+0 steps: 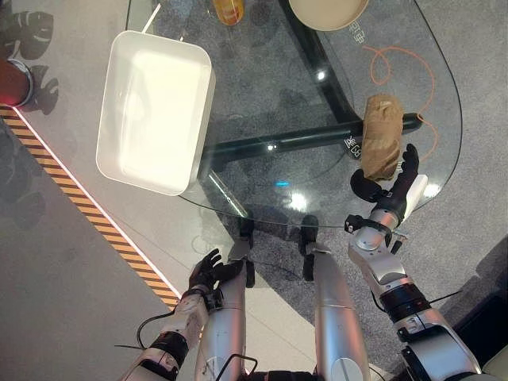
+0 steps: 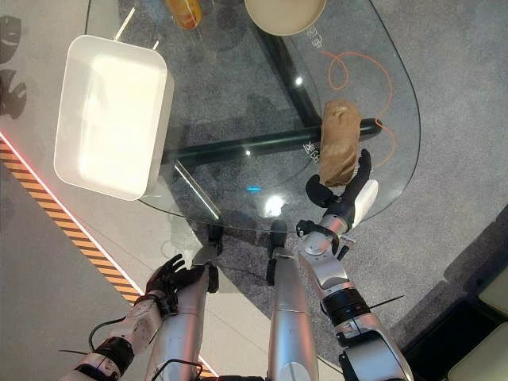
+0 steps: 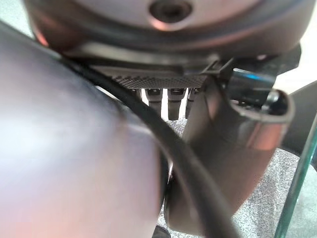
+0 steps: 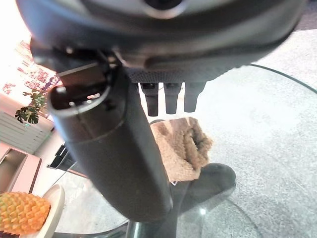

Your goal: Wipe the table with a cloth and put it in the basket.

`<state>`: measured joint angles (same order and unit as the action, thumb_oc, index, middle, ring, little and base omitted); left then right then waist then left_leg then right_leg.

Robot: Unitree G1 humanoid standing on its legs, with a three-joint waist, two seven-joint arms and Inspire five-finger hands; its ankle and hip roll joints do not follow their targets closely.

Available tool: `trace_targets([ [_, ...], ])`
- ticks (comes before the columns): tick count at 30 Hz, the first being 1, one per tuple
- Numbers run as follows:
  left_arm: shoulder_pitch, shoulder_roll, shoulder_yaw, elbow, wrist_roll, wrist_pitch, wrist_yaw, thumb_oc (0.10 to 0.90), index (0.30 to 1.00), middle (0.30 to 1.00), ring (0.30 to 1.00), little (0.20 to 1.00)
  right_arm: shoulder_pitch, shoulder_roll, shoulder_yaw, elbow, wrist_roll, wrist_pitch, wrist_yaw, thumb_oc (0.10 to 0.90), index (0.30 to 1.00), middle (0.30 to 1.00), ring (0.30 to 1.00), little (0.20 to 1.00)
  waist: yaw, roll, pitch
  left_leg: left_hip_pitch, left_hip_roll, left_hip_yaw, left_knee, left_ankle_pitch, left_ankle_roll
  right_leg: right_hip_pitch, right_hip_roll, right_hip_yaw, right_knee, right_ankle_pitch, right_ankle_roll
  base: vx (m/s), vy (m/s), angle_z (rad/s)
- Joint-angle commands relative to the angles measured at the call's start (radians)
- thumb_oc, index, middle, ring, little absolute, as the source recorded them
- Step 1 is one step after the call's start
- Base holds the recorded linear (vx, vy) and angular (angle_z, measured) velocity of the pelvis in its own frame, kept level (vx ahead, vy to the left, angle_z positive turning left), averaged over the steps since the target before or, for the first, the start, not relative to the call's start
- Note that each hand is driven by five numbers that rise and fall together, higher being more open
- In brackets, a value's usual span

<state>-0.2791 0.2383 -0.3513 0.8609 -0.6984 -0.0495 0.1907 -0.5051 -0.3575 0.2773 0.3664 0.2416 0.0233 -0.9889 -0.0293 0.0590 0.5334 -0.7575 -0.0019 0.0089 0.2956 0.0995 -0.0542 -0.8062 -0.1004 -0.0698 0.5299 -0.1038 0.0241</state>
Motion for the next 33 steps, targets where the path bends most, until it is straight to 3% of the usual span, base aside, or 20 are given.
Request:
trace_targets([
  [1, 0.073, -0.023, -0.05, -0.007, -0.041, 0.023, 0.037, 0.8, 0.9, 0.9, 0.9, 0.9, -0.021, -0.066, -0.018, -0.101, -0.047, -0.012, -0.122, 0.8, 0.9, 0.9, 0.9, 0.9, 0.0, -0.016, -0.013, -0.063, -0.067, 0.078, 0.177, -0.146, 0.076, -0.009, 0.049, -0.029, -0.153, 0.139, -0.004, 0.0, 0.0, 0.0],
  [21, 0.021, -0.019, -0.075, 0.017, -0.073, 0.023, 0.041, 0.8, 0.9, 0.9, 0.9, 0.9, -0.171, -0.13, -0.02, 0.038, 0.019, -0.051, -0.17, 0.8, 0.9, 0.9, 0.9, 0.9, 0.017, 0.012, -0.013, -0.191, -0.069, 0.076, 0.23, -0.154, 0.072, -0.147, 0.034, -0.036, -0.104, 0.15, 0.003, 0.0, 0.0, 0.0],
  [33, 0.014, -0.013, -0.074, 0.029, -0.106, 0.005, 0.029, 0.8, 0.9, 0.9, 0.9, 0.9, -0.215, -0.143, -0.015, 0.128, 0.124, -0.018, -0.134, 0.8, 0.9, 0.9, 0.9, 0.9, 0.024, 0.024, -0.013, -0.235, -0.071, 0.071, 0.245, -0.151, 0.067, -0.194, 0.029, -0.041, -0.085, 0.153, 0.001, 0.0, 0.001, 0.0],
])
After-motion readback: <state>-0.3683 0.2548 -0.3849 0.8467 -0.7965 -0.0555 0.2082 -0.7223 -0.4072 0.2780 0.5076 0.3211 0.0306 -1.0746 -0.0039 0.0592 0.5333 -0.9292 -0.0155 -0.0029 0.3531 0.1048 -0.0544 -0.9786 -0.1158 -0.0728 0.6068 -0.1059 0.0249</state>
